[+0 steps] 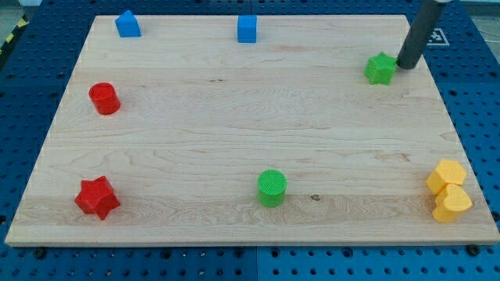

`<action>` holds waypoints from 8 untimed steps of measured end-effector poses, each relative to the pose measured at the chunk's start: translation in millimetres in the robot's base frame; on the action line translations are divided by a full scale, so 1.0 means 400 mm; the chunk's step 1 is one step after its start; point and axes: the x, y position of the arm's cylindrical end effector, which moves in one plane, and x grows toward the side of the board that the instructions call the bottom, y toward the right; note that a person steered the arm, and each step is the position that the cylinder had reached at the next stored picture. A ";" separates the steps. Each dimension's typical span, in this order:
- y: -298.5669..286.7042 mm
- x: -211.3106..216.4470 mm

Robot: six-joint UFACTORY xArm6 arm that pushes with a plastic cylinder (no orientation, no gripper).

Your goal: Slightly move the green star towards down

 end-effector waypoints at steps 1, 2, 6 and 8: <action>-0.083 -0.064; -0.100 -0.047; -0.142 0.042; -0.146 0.139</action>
